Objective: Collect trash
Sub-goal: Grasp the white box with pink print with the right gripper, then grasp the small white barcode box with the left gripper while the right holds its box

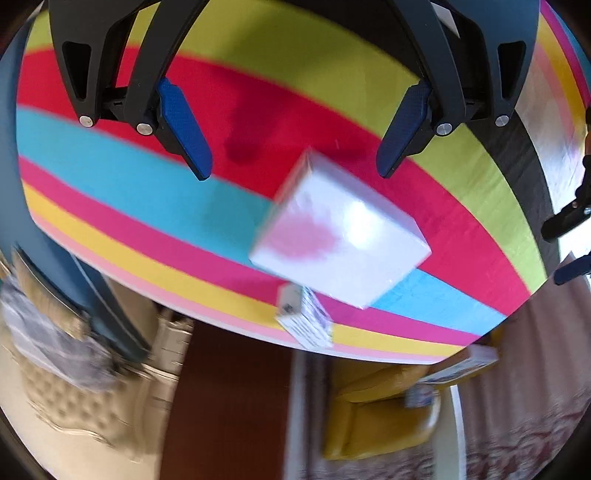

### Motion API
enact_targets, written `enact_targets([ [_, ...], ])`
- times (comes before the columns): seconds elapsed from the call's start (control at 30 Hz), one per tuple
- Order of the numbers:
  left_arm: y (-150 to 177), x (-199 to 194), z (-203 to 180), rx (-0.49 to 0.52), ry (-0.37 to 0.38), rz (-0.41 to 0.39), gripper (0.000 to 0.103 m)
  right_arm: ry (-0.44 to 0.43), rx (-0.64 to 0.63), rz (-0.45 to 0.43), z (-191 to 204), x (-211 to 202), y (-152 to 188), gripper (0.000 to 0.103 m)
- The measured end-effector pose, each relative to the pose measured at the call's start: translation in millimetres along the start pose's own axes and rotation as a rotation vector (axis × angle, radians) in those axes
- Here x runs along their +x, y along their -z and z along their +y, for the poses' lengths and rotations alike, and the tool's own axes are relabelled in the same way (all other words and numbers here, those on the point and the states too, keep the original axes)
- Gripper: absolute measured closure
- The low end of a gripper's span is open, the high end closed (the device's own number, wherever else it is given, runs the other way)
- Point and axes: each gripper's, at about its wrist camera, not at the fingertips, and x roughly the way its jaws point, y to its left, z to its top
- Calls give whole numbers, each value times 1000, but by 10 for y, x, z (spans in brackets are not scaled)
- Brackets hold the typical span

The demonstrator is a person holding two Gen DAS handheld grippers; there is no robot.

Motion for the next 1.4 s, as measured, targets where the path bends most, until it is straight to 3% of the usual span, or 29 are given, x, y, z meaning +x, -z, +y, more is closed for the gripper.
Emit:
enact_targets([
  [0.13, 1, 46, -12, 2, -7, 31, 5, -128, -79, 1, -47, 128, -185, 18],
  [0.37, 17, 17, -139, 69, -29, 14, 5, -225, -183, 49, -65, 303, -336, 18],
  [0.63, 12, 28, -80, 51, -47, 12, 5, -195, -241, 36, 169, 244, -250, 18],
  [0.67, 10, 27, -72, 44, -47, 13, 5, -206, -242, 38, 195, 223, -210, 19],
  [0.7, 12, 20, -64, 39, -47, 11, 5, -202, -245, 39, 229, 199, -173, 27],
  [0.77, 14, 4, -53, 33, -49, 5, 5, -176, -230, 18, 265, 114, -128, 38],
  [0.9, 10, -17, -84, 41, -54, -5, 5, -96, -152, 2, 295, -60, 59, 38],
  [1.27, 19, 3, -116, 67, -57, -13, 5, 155, 237, -77, 211, -776, 809, 38],
  [1.4, 24, -15, -115, 68, -65, -21, 5, 203, 373, -89, 67, -957, 1081, 38],
])
